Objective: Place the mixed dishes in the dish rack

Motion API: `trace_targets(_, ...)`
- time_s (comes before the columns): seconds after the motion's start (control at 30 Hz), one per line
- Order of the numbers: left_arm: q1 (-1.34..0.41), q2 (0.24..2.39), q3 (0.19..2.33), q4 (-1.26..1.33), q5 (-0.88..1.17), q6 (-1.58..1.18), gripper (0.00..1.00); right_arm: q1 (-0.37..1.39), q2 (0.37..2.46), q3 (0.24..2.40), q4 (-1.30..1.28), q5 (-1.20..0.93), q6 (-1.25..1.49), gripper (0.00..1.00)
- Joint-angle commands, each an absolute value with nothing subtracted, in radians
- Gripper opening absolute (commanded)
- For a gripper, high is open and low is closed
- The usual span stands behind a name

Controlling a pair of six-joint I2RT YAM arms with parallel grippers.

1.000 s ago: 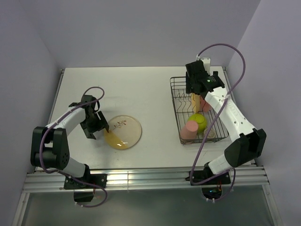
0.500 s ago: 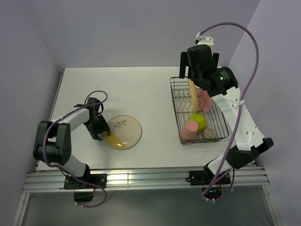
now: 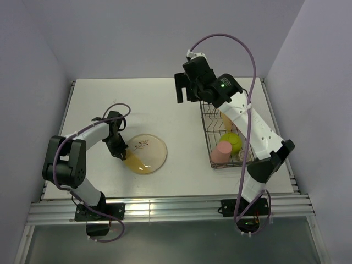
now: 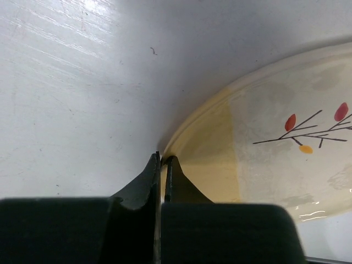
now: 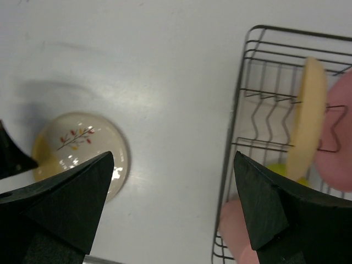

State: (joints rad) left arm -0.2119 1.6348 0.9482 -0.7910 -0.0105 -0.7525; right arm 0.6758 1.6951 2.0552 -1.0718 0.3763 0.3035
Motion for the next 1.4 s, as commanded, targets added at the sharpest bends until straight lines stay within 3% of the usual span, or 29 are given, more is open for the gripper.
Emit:
trace_targets(0.0,-0.213,1.680,0.928,-0.689,-0.094,-0.778,0.00,0.681,1.703,2.069,-1.066,0.156,0.347,0.97)
trace_targets(0.33,-0.155,1.686,1.089,-0.749,0.037,-0.790,0.00,0.709,1.785,1.905,-0.948,-0.185,0.449,0.97)
trace_targets(0.5,-0.103,1.707,1.126,-0.741,0.103,-0.808,0.00,0.733,1.853,1.872,-0.914,-0.252,0.508,0.97)
trace_targets(0.9,-0.063,1.723,1.216,-0.718,0.268,-0.903,0.00,0.735,1.871,1.568,-0.505,-0.457,0.837,1.00)
trace_targets(1.37,-0.063,1.701,1.207,-0.729,0.278,-0.900,0.00,0.772,1.879,1.296,-0.120,-0.468,1.333,1.00)
